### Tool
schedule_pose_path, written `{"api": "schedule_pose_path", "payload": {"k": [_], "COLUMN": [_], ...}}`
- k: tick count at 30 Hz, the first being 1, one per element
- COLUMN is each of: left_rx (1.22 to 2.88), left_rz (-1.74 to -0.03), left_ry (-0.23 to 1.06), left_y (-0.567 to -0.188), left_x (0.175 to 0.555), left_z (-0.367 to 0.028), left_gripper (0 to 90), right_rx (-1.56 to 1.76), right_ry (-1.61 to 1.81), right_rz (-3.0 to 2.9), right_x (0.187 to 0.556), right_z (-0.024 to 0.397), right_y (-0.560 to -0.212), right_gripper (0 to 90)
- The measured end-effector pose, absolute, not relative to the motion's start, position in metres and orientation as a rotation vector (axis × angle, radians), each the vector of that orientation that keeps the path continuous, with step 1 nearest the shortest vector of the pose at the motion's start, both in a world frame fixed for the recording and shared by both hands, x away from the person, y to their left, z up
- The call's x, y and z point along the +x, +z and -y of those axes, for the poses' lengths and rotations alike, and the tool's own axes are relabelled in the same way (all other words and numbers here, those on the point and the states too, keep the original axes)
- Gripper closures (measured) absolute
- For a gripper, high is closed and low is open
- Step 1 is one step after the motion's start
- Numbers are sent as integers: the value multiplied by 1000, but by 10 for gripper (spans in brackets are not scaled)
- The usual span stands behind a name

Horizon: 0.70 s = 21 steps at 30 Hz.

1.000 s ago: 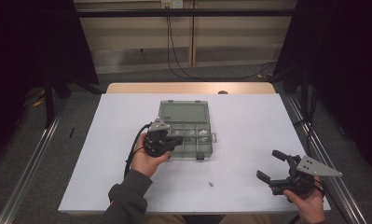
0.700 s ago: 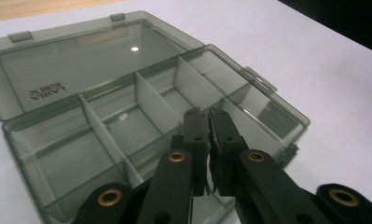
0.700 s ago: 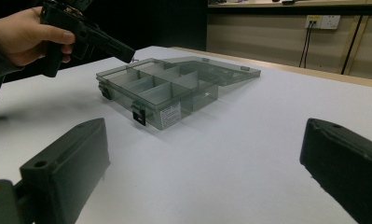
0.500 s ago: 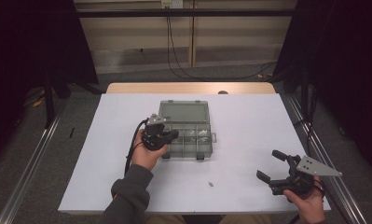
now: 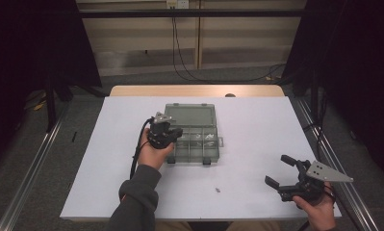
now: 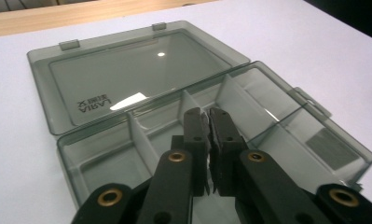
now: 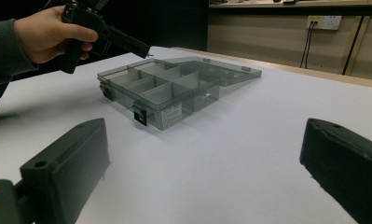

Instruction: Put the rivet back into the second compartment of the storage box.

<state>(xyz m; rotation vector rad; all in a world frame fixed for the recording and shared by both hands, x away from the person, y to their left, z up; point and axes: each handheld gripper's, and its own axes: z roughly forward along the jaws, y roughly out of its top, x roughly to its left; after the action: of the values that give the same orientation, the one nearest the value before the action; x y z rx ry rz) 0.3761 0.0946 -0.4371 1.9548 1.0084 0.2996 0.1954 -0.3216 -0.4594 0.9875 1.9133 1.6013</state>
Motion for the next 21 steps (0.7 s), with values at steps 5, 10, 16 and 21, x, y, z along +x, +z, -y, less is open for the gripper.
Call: {"api": "schedule_pose_path", "payload": {"k": [5,10,16,21], "left_rx": [1952,1952,1959,1969], "left_rz": [-1039,-1043,-1036,-1027], "left_ry": [323,331,335,346], "left_y": [-441,-444,-446,-448], "left_x": [381,383,383,384], "left_z": [-96,-94,-91,-89], "left_gripper": [869,868,867,866], "right_rx": [988,990,988,992], "right_ry": [1603,1603,1603,1602], "right_rz": [-1913,-1912,-1912,-1915], "right_x": [196,196,196,196], "right_z": [322,322,322,322], "right_y": [-460,-460,-460,-460], "right_gripper": [11,11,11,12]}}
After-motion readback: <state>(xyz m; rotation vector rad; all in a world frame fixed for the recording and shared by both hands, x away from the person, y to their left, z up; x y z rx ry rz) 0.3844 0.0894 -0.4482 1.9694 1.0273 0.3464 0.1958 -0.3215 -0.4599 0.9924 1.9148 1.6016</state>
